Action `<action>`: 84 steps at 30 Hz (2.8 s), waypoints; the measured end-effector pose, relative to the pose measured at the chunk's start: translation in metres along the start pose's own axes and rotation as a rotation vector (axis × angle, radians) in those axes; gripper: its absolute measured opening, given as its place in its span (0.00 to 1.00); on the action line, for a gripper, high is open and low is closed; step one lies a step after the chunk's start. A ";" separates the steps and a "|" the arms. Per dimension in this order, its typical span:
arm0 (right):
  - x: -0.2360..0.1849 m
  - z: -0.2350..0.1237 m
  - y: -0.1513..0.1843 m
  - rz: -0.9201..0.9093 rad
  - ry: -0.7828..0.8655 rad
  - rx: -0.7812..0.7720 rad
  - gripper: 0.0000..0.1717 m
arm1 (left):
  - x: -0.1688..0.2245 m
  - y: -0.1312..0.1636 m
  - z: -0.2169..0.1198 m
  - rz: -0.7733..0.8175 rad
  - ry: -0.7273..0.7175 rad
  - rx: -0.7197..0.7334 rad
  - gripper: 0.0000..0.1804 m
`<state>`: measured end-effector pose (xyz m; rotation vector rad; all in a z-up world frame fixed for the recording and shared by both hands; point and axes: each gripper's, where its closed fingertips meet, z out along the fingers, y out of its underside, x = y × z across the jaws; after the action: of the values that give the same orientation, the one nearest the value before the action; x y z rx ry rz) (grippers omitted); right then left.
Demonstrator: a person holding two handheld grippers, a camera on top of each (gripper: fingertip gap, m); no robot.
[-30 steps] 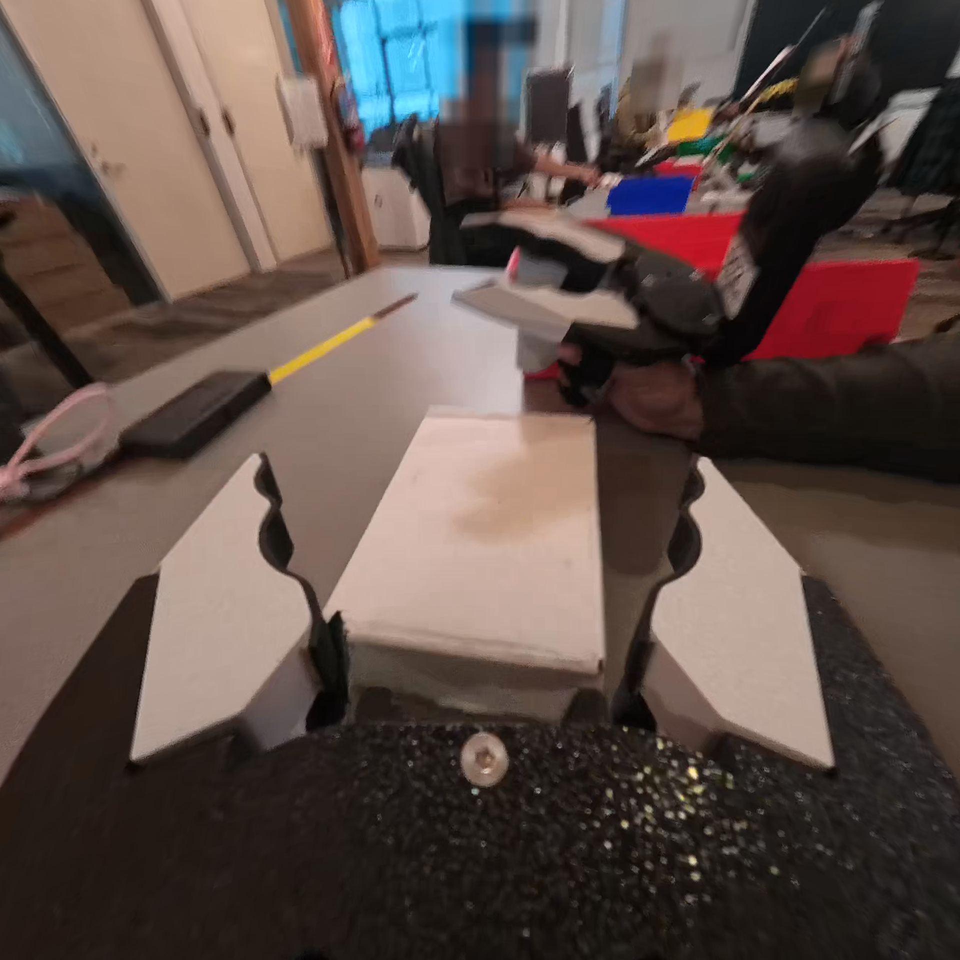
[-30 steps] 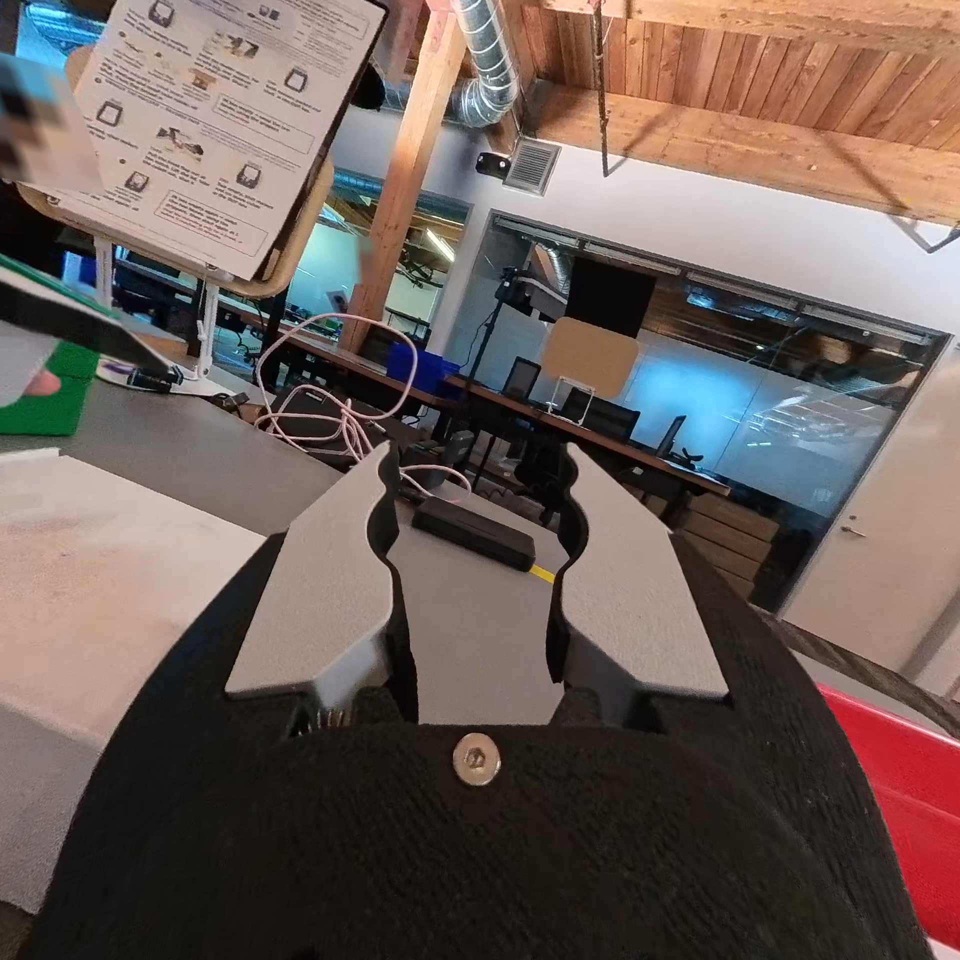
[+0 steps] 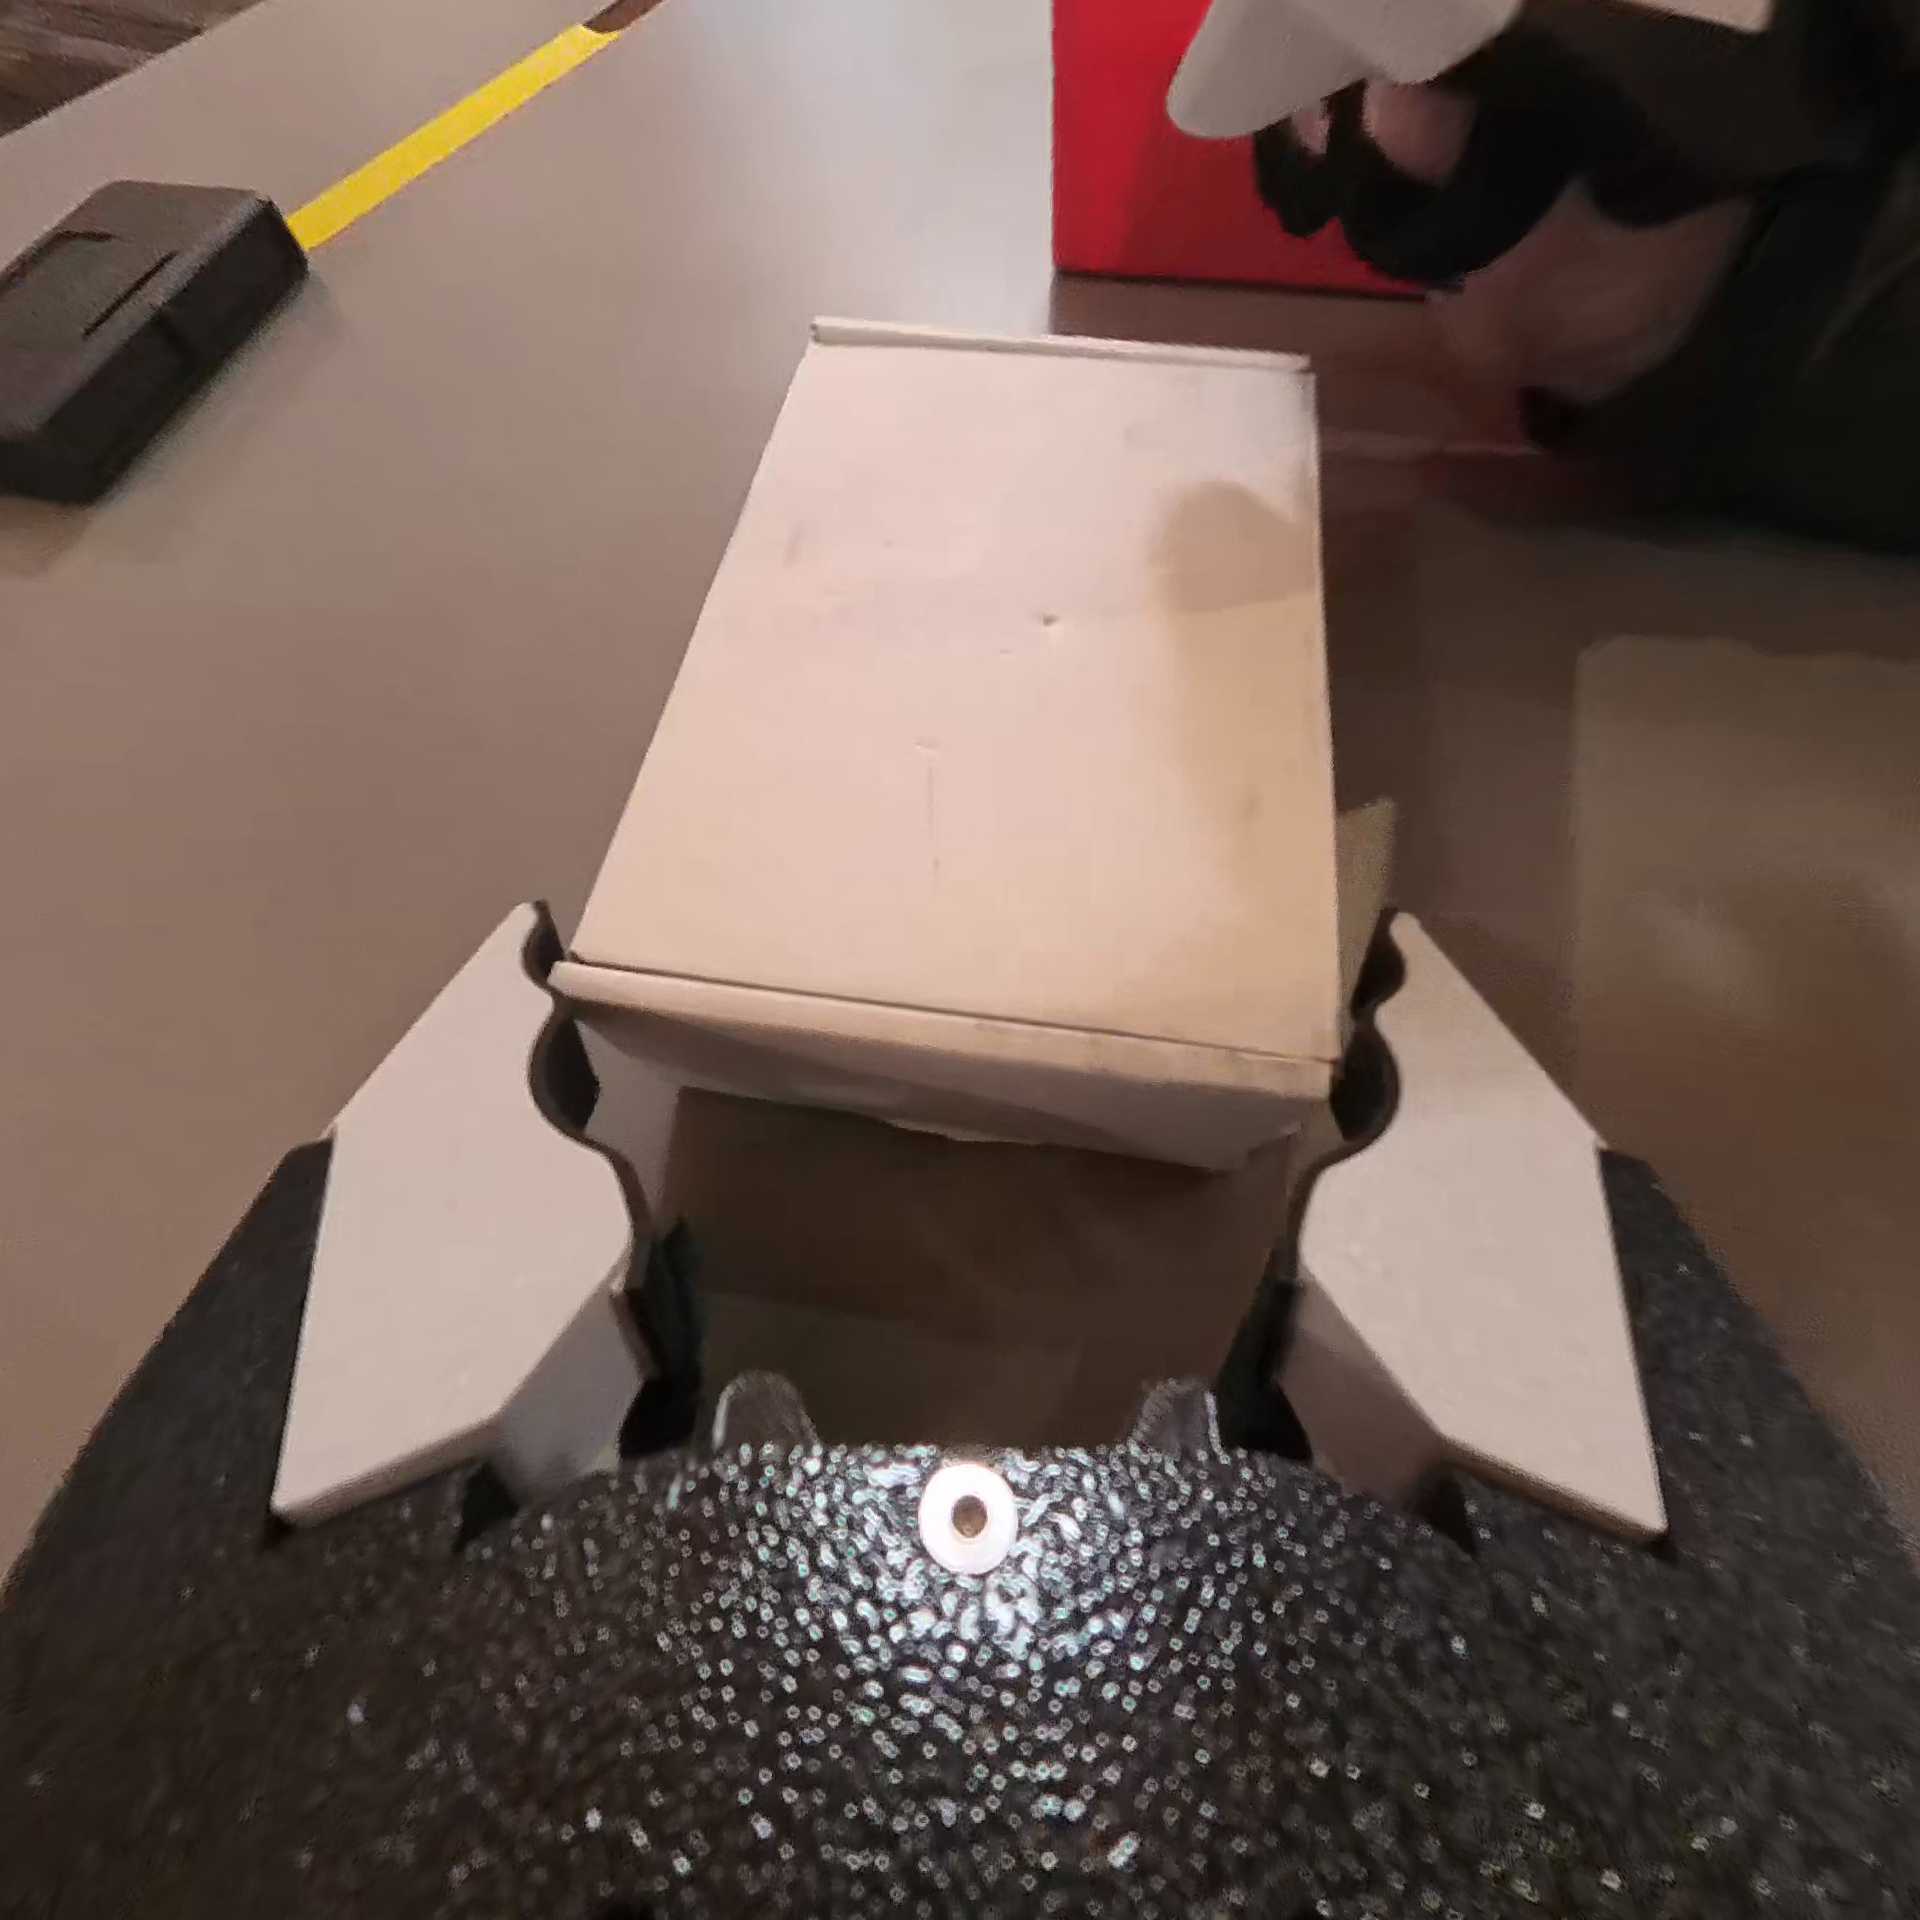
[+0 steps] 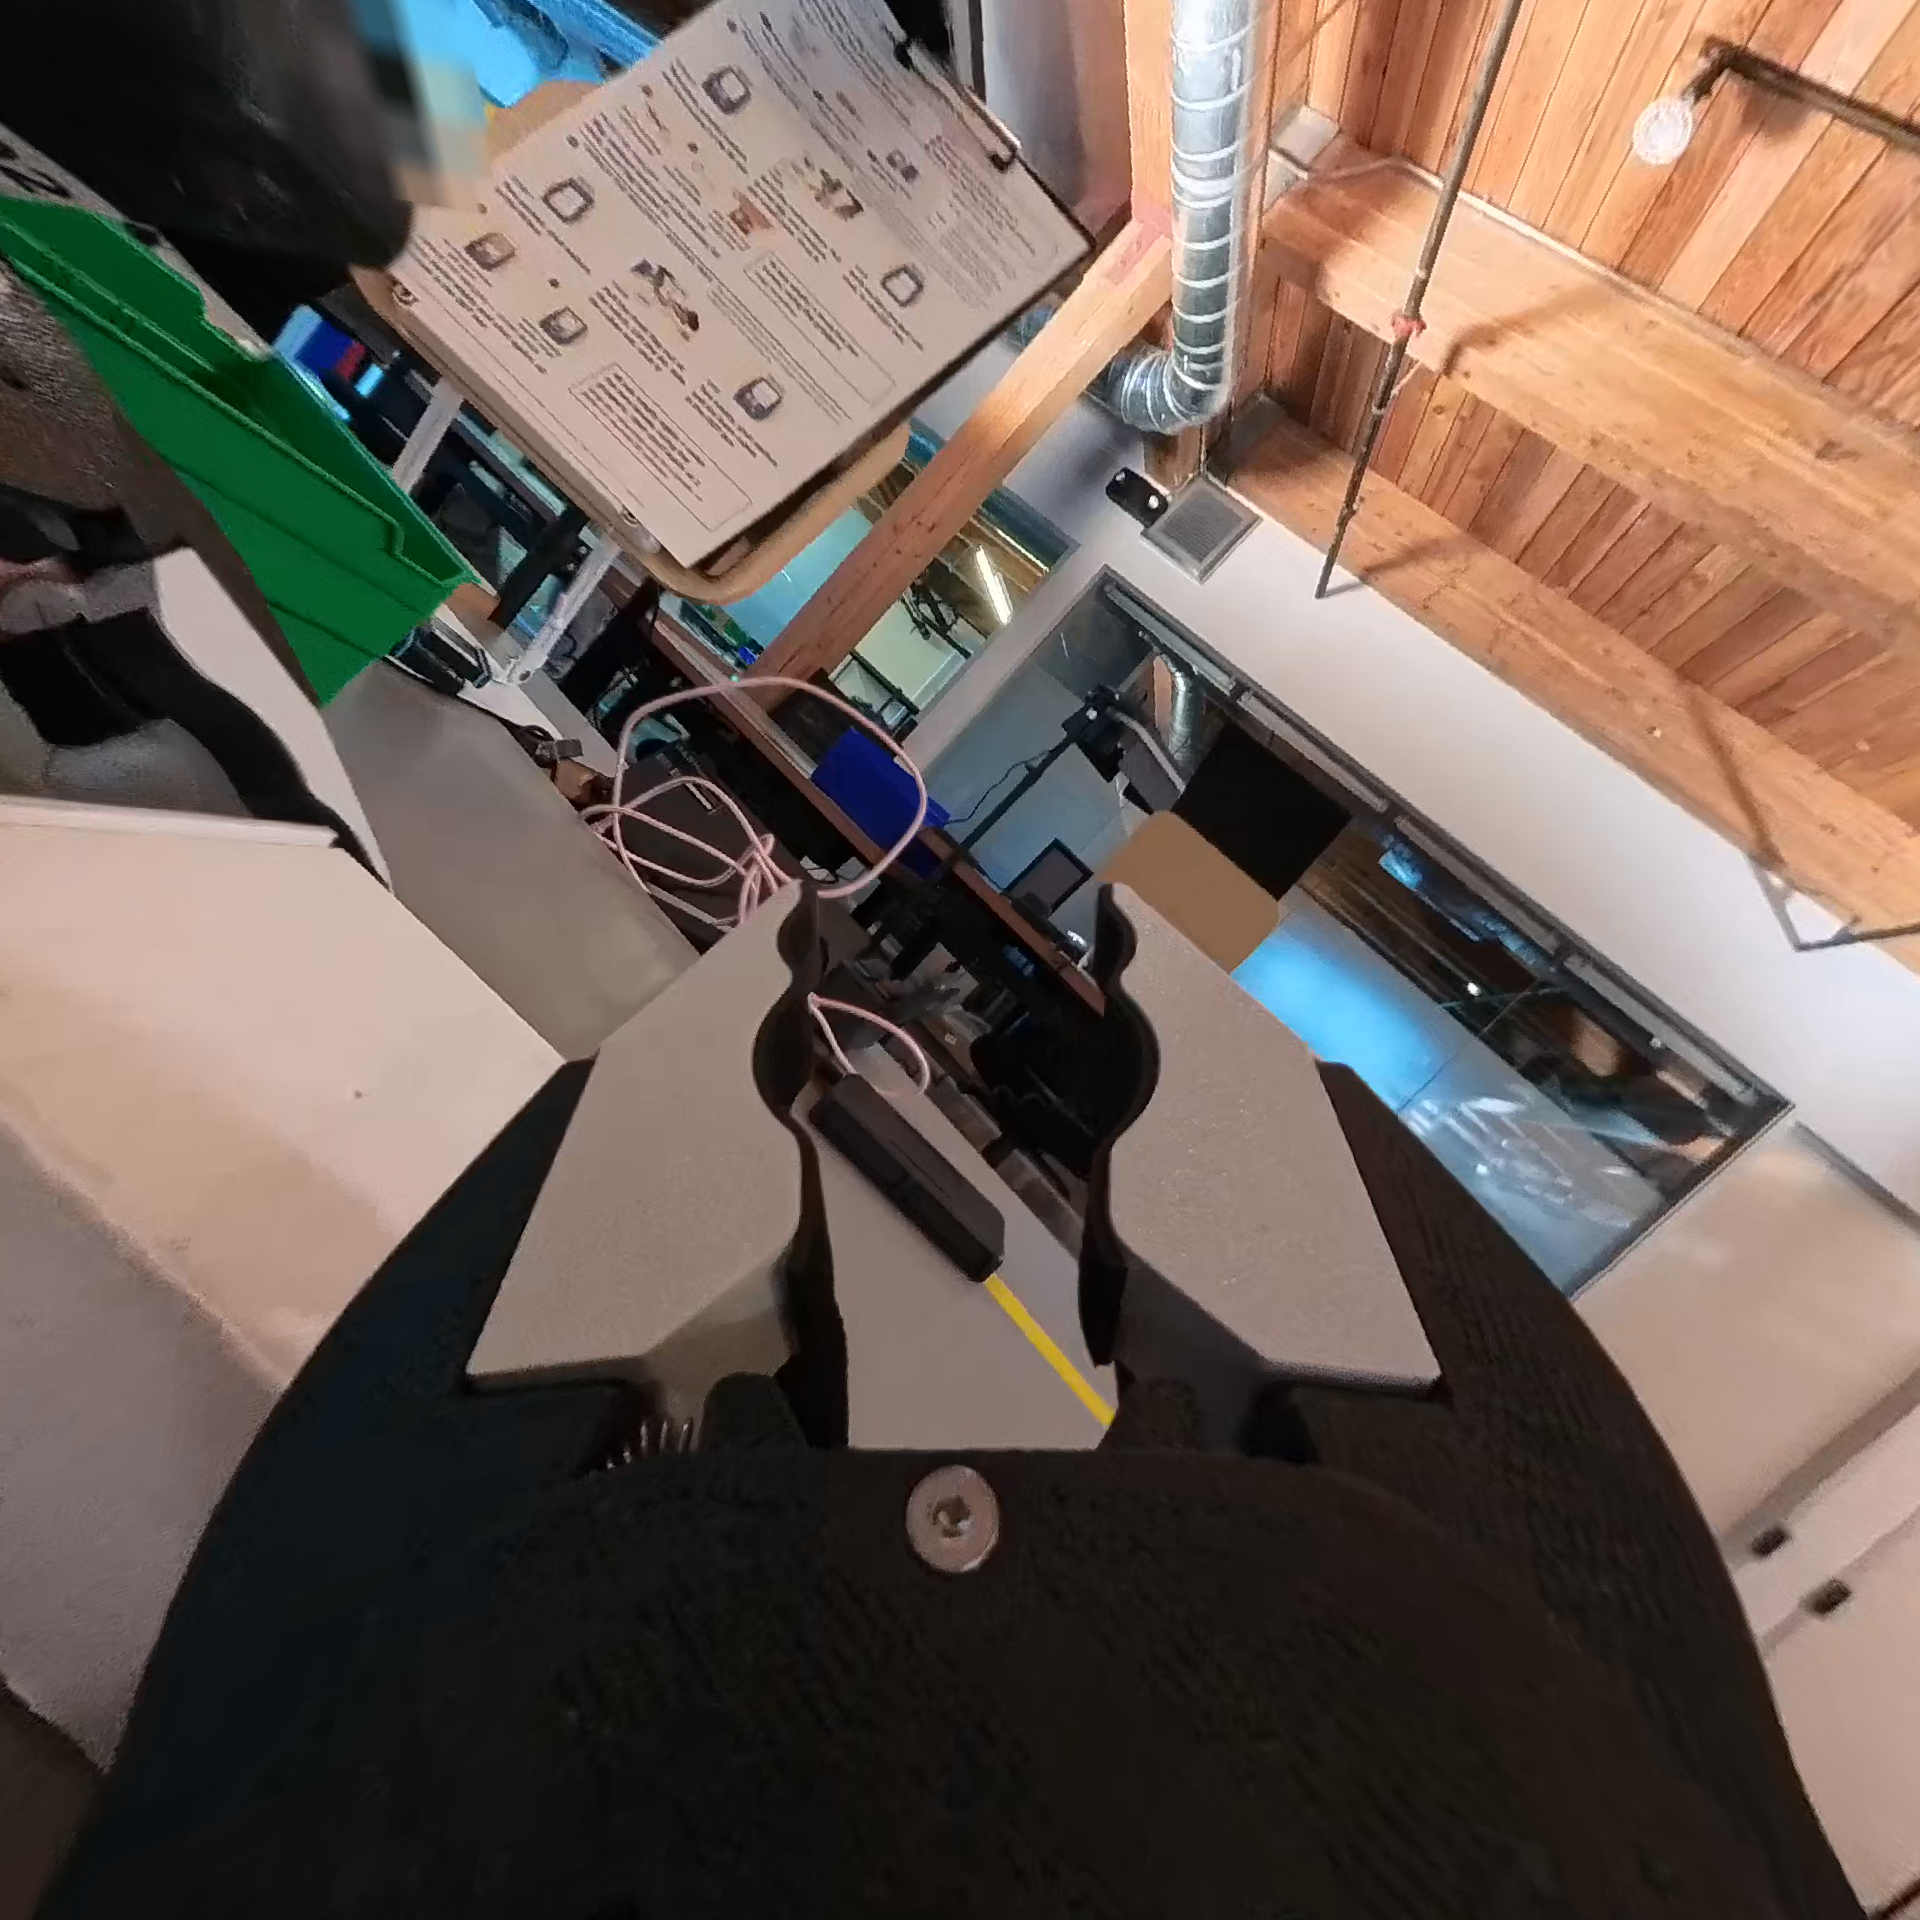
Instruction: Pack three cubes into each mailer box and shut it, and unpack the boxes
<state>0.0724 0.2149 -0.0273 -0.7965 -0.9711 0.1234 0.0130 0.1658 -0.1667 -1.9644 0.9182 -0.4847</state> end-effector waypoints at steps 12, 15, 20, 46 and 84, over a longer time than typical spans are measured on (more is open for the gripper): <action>-0.083 -0.023 -0.043 -0.419 -0.352 0.157 0.40 | -0.013 -0.011 -0.006 -0.230 0.022 0.095 0.79; -0.097 -0.024 -0.030 -0.412 -0.457 0.102 0.50 | -0.015 -0.013 -0.008 -0.265 0.034 0.113 0.79; -0.106 -0.028 -0.008 -0.364 -0.575 0.012 0.55 | -0.018 -0.016 -0.010 -0.322 0.047 0.145 0.79; -0.094 -0.032 0.019 -0.325 -0.639 -0.163 0.40 | 0.018 -0.049 -0.034 0.493 -0.135 0.366 0.59; -0.077 -0.035 -0.023 -0.748 -0.447 -0.026 0.03 | 0.015 -0.026 -0.022 0.238 -0.087 0.046 0.41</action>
<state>0.0487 0.1463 -0.0763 -0.3879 -1.6403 -0.3750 0.0190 0.1506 -0.1334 -1.7916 1.0593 -0.2789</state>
